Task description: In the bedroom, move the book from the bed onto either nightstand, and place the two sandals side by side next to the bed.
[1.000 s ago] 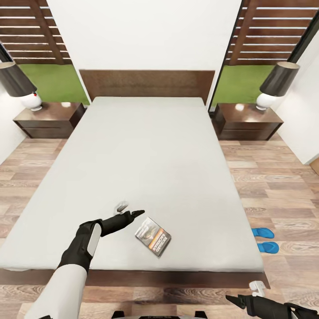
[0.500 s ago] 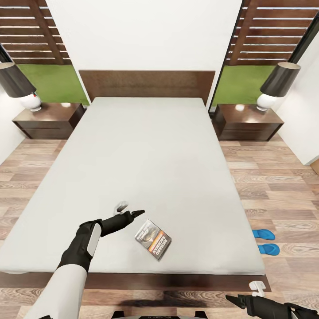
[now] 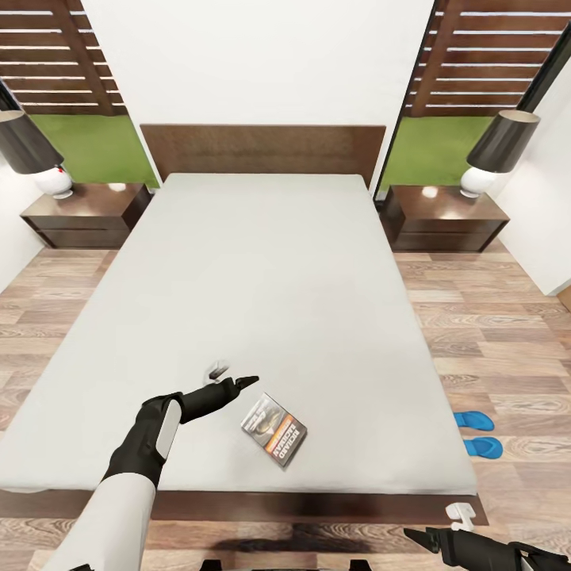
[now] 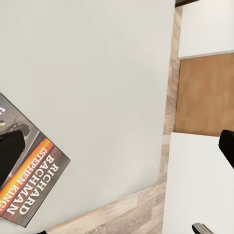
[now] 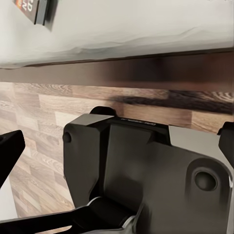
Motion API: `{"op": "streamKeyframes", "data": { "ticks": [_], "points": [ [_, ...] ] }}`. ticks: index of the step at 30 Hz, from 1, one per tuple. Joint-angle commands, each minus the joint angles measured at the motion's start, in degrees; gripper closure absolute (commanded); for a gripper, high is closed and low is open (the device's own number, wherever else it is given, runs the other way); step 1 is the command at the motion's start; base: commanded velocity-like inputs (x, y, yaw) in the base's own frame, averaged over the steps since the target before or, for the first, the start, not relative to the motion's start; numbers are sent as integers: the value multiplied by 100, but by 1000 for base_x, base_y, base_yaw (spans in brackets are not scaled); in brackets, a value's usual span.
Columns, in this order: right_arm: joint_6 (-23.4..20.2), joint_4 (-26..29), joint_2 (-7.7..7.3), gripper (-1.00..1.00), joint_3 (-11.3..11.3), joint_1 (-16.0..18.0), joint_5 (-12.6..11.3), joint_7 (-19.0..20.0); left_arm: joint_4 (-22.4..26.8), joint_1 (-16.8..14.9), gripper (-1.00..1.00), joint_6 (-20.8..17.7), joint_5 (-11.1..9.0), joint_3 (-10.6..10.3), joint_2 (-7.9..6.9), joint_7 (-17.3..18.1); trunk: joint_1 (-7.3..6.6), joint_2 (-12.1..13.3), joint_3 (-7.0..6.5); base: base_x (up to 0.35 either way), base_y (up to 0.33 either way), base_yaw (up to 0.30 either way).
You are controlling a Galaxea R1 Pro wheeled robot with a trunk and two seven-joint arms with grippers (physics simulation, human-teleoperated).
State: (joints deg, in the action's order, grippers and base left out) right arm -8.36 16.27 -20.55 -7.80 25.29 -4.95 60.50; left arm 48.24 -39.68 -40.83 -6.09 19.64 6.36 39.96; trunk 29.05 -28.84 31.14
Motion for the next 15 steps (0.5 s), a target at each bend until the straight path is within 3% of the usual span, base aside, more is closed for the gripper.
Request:
{"op": "streamKeyframes", "data": {
  "ticks": [1, 15],
  "points": [
    [-60, -1, -1, -100, -3, 2, -41, 22, 2, -4, -100, -39, -15, 23, 6, 12, 24, -49, 25, 0, 0, 0],
    [-60, -1, -1, -100, -3, 2, -41, 22, 2, -4, -100, -39, -15, 23, 6, 12, 332, -611, 277, 0, 0, 0]
  ]
}}
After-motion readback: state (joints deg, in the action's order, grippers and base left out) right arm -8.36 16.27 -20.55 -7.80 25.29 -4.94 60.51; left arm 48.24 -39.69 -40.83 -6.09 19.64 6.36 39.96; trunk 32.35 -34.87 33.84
